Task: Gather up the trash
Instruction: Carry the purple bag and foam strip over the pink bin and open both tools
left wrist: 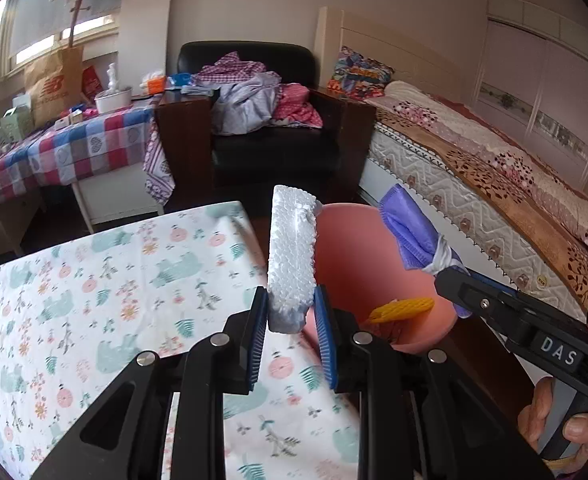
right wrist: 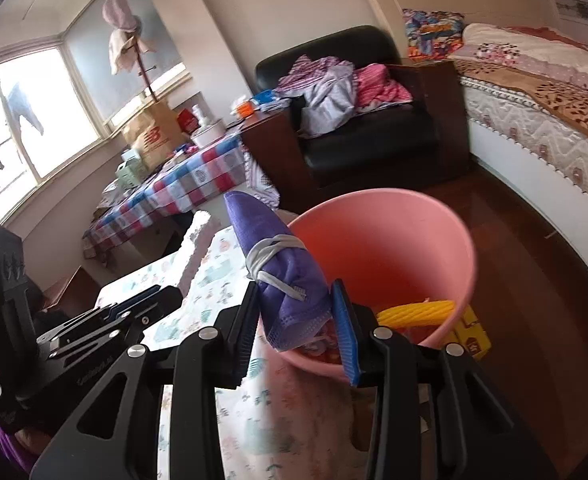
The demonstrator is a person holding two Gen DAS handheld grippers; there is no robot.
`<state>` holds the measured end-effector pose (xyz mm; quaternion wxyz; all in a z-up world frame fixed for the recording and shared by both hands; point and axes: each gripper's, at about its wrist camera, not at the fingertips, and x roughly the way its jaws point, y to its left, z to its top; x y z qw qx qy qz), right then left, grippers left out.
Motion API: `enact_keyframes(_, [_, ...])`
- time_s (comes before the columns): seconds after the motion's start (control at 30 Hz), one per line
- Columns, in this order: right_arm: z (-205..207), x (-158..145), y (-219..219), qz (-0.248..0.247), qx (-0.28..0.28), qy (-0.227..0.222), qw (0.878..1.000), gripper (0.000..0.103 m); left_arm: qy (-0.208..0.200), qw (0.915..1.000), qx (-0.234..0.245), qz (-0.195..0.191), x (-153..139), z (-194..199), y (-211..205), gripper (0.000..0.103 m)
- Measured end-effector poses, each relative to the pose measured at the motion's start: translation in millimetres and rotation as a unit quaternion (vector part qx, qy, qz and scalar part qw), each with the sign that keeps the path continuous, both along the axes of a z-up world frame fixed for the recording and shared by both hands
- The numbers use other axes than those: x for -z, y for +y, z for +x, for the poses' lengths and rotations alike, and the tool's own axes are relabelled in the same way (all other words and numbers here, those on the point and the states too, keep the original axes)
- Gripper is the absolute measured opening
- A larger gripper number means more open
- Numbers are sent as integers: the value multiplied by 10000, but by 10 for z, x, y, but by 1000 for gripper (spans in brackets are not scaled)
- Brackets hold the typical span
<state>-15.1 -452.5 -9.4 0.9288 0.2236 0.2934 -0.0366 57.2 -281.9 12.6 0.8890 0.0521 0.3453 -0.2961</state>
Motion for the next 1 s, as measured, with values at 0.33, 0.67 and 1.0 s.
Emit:
enact_keyframes(0.33, [9,106,-221,-101,352,117,9993,37,88,9997,172,127,102,55,-334,23])
enact_keyframes(0.67, [145,274,-353,-120,566,384,9976,37,352,9986,286,261,315,188,-514,23])
enact_keyframes(1.0, [290,434,-353,-178,602,647,9959,37,490,9970,463,372,436,255,-688,23])
